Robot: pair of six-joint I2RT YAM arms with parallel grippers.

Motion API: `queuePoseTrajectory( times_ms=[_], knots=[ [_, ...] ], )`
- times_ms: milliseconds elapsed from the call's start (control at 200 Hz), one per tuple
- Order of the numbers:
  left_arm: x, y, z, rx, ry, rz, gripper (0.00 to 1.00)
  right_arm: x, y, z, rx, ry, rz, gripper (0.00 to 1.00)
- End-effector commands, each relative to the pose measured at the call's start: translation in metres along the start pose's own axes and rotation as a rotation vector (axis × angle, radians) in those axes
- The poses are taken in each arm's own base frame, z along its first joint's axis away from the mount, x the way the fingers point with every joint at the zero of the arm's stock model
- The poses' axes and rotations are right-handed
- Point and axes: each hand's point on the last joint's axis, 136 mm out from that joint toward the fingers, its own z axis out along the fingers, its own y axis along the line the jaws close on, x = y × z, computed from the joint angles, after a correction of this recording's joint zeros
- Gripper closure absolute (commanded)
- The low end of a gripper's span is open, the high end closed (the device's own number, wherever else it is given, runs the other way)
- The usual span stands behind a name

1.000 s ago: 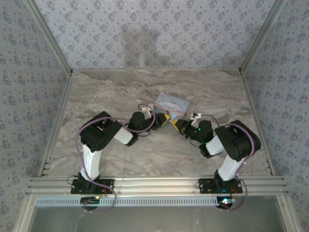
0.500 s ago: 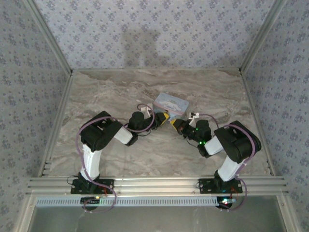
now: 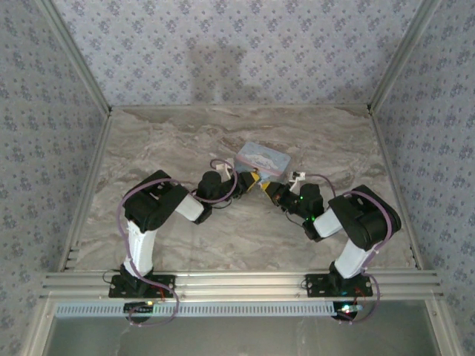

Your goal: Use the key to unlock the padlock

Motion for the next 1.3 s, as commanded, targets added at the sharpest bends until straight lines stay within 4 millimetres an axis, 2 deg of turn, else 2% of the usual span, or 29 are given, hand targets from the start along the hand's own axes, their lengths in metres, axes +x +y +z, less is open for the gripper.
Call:
queuePoseTrajectory(
  times_ms=[0,355,670,934,1084,1294],
  knots=[
    [0.029,-0.043,0.005,0.159,0.128,0.042,0.97,-0.008,0.016,0.009,0.014,-0.007,-0.136,1.00],
    [0.029,-0.043,0.005,0.161,0.130,0.037,0.97,-0.003,0.022,0.008,0.058,0.032,-0.266,1.00],
    [0.030,-0.039,0.003,0.151,0.127,0.037,0.97,-0.018,0.024,-0.003,0.013,-0.017,-0.175,1.00],
    [0.028,-0.038,0.004,0.147,0.120,0.041,0.97,-0.018,0.017,-0.008,0.020,-0.014,-0.137,1.00],
    [0.023,-0.035,0.003,0.136,0.101,0.039,0.97,-0.011,0.012,-0.010,0.033,0.030,-0.136,1.00],
    [0.007,-0.026,0.000,0.099,0.047,0.051,0.97,0.008,0.001,-0.023,0.049,0.102,-0.129,1.00]
  ],
)
